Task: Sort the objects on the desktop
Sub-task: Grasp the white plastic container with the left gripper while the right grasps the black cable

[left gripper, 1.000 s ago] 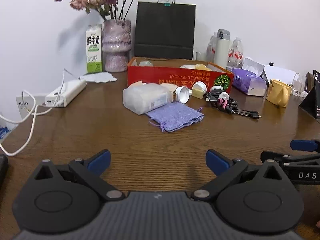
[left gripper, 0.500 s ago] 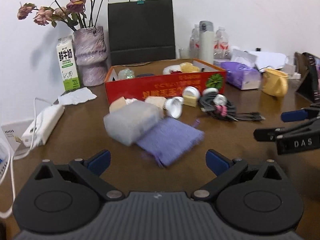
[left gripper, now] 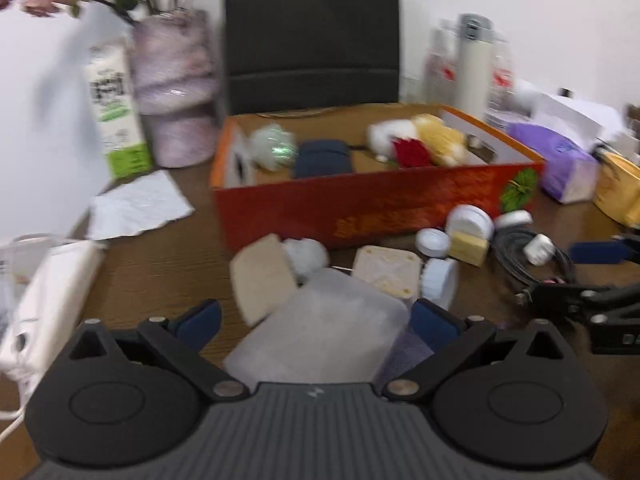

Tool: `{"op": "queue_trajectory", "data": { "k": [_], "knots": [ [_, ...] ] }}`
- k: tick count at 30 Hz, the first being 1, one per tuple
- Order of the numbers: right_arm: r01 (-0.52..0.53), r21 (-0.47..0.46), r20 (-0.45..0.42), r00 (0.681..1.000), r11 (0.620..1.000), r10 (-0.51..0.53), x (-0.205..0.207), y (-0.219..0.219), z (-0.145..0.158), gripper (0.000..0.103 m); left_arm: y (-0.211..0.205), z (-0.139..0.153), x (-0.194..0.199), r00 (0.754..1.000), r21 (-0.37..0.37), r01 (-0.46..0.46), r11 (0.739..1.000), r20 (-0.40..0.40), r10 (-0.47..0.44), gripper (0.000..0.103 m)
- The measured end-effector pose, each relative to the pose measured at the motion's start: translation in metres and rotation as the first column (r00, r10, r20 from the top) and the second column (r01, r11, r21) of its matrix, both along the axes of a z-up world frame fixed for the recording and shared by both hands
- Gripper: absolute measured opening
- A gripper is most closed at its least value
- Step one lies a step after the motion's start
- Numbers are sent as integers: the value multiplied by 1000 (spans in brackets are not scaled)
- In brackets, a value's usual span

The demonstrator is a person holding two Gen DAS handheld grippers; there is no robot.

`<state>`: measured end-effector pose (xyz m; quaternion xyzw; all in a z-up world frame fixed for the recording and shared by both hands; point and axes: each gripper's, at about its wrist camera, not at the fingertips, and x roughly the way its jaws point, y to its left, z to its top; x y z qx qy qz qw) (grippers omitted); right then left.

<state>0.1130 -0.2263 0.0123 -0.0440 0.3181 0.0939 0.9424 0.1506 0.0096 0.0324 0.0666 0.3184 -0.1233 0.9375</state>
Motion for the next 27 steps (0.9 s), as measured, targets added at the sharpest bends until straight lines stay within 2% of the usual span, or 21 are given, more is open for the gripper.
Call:
{"op": "queue_trajectory", "data": {
  "k": [1, 4, 6, 7, 8, 9, 12, 14, 15, 17, 20, 23, 27],
  "knots": [
    [-25, -3, -13, 1000, 1000, 25, 3, 3, -2, 66, 1, -2, 0, 1000, -14, 18, 1000, -5, -18, 103],
    [-76, -30, -54, 996, 997, 75, 13, 12, -11, 64, 2, -9, 7, 989, -80, 100, 992, -104, -108, 103],
    [-87, -28, -48, 995, 996, 85, 17, 15, -15, 59, 0, -9, 4, 979, -105, 145, 984, -127, -158, 103],
    [-83, -10, -57, 995, 997, 82, 19, 15, -14, 51, -3, -9, 2, 977, -102, 157, 982, -129, -170, 97],
    [-76, -3, -64, 995, 997, 76, 21, 15, -12, 48, -7, -9, 0, 979, -83, 152, 985, -126, -161, 68],
    [-75, -5, -65, 995, 997, 74, 21, 16, -10, 42, -10, -9, -1, 980, -56, 144, 988, -129, -150, 66],
    [-61, 30, -25, 998, 998, 62, 13, 12, 2, 32, -19, -4, -11, 973, -66, 184, 981, -132, -191, 66],
    [-55, 54, 18, 998, 997, 54, 5, 8, 16, 26, -21, 4, -23, 984, -63, 150, 987, -83, -155, 66],
    [-47, 67, 29, 999, 997, 45, 1, 6, 23, 18, -21, 10, -31, 989, -73, 133, 989, -63, -137, 66],
    [-39, 87, 66, 997, 995, 34, -10, 2, 37, 12, -18, 22, -47, 991, -116, 123, 986, -32, -128, 66],
    [-40, 119, 99, 995, 992, 28, -28, -3, 54, 12, -18, 42, -73, 995, -132, 100, 986, -2, -101, 66],
    [-24, 115, 145, 989, 993, 7, -55, -2, 68, 12, -19, 58, -107, 992, -126, 114, 985, 61, -107, 66],
    [-15, 119, 186, 983, 993, -7, -96, -2, 86, 12, -22, 70, -145, 989, -132, 128, 983, 91, -117, 66]
  ]
}}
